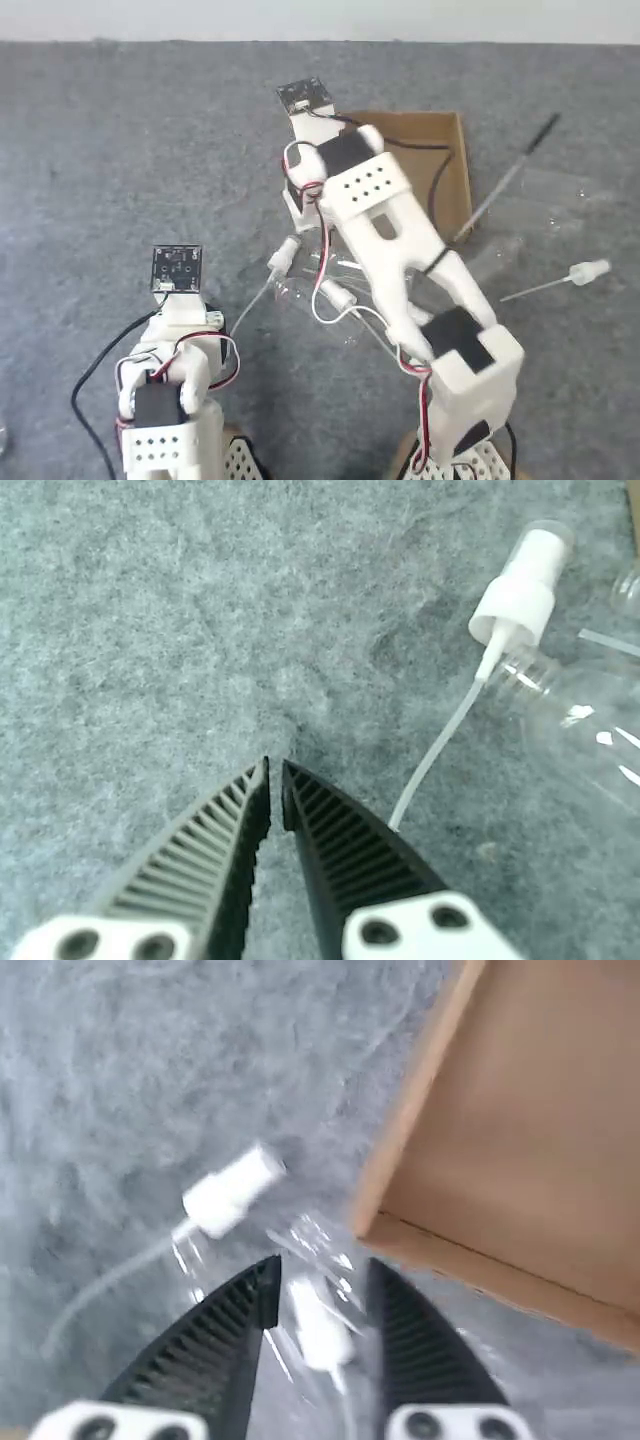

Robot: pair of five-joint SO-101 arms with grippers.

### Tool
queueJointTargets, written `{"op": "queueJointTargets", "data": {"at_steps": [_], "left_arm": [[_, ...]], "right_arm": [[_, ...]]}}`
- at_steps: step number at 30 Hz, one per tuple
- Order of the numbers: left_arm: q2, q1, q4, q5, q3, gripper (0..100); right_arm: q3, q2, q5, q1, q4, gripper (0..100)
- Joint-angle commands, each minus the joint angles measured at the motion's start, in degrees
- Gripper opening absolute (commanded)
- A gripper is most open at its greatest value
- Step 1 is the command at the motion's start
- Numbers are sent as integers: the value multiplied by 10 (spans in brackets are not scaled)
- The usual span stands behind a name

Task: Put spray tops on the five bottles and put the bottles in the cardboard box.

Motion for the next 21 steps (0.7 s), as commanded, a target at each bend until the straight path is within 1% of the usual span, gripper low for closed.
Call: {"op": "queueJointTargets", "data": {"at_steps": [1,6,9,13,16,19,21], "left_arm": [[-10,-3,3,6,-4,12],[-10,-3,3,6,-4,12],[-10,-3,3,6,-4,12],[-10,-3,3,6,-4,12],[-10,-3,3,6,-4,12],[-10,-3,3,6,-4,12],[-10,-3,3,6,-4,12]], "right_arm": [[-35,-98,87,29,44,43],[-34,-167,127,70,73,43],[-34,-204,156,116,107,43],[-31,-226,187,228,139,43],[-26,-226,203,339,138,43],[-4,-226,200,436,119,48],[17,-226,185,487,104,86]]}}
